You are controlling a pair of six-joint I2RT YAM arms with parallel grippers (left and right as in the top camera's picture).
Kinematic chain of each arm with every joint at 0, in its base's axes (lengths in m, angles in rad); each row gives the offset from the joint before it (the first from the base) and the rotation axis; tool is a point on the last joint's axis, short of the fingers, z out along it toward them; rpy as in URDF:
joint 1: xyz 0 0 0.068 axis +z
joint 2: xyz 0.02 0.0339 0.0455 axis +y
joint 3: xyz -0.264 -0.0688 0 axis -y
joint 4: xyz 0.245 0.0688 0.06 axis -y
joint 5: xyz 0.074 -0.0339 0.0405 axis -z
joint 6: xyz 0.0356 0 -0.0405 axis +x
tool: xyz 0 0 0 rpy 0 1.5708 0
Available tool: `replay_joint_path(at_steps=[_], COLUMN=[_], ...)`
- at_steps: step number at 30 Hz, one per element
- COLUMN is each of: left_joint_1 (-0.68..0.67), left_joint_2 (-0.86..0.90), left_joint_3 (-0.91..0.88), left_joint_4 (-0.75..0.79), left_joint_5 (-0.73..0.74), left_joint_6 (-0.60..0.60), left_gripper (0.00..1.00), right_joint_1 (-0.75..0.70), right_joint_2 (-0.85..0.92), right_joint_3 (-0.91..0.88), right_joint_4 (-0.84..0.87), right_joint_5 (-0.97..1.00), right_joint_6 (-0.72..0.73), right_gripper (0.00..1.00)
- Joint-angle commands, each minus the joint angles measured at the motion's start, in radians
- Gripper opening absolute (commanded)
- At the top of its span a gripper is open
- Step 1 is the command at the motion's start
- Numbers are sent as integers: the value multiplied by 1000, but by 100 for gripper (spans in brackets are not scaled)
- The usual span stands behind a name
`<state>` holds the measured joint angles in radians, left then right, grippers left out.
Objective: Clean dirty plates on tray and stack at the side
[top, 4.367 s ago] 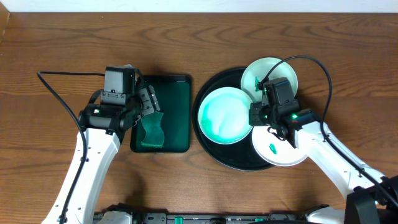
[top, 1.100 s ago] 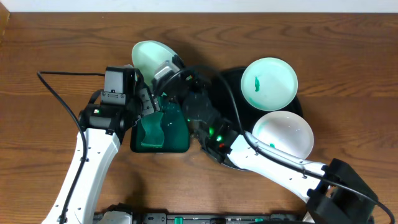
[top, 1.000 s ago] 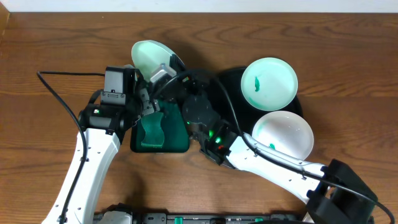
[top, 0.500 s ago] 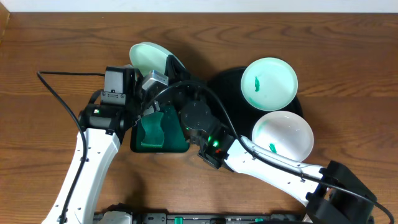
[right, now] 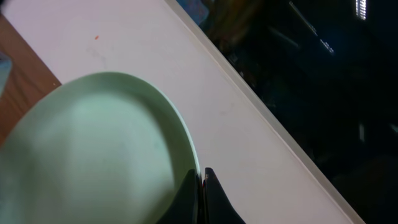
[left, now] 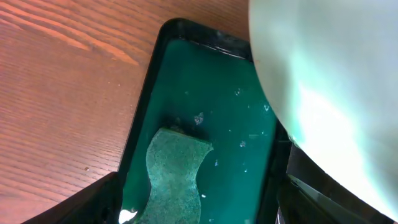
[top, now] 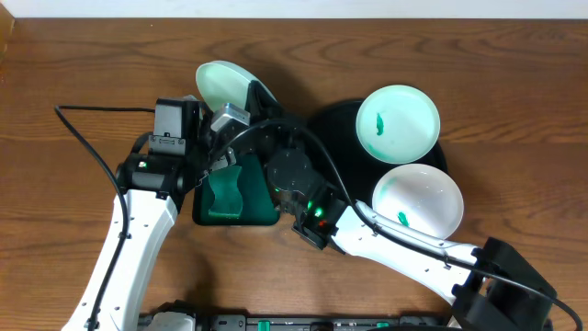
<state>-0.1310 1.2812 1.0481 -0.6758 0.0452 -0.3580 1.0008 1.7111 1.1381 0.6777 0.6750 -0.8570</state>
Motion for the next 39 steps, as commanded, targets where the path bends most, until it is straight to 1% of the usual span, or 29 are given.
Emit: replay_joint_path(at_steps=[1,12,20,24,25,28,29,31,35,39], left_joint_1=[4,4,4,4,4,4,4,4,4,4], left_joint_2=[0,0,0,0,0,0,0,0,0,0], left_joint_3=[22,22,22,22,22,22,22,22,22,22], left_joint_4=[0,0,0,0,0,0,0,0,0,0], left_joint_5=[-13,-13,-13,-13,-13,-13,-13,-13,-13,-13], left_joint_6=[10,10,10,10,10,10,10,10,10,10], left_gripper=[80,80,80,80,80,80,80,80,80,80], right_joint_1=[3,-2,-13,-39,-58,-95,-108,-126,-166,-224], right_joint_2=[1,1,1,1,1,1,1,1,-6,-33], right_joint_3=[20,20,20,20,20,20,20,20,20,21], right_joint_4=[7,6,-9,-77,-150,-306,-375,-459,-594,-661], right_joint_5=[32,33,53,112,112,70,32,-44,-203,-373], right_joint_6=[-8,3,117,288,400,626,726,842,1015,1106], right_gripper=[1,1,1,1,1,1,1,1,1,1])
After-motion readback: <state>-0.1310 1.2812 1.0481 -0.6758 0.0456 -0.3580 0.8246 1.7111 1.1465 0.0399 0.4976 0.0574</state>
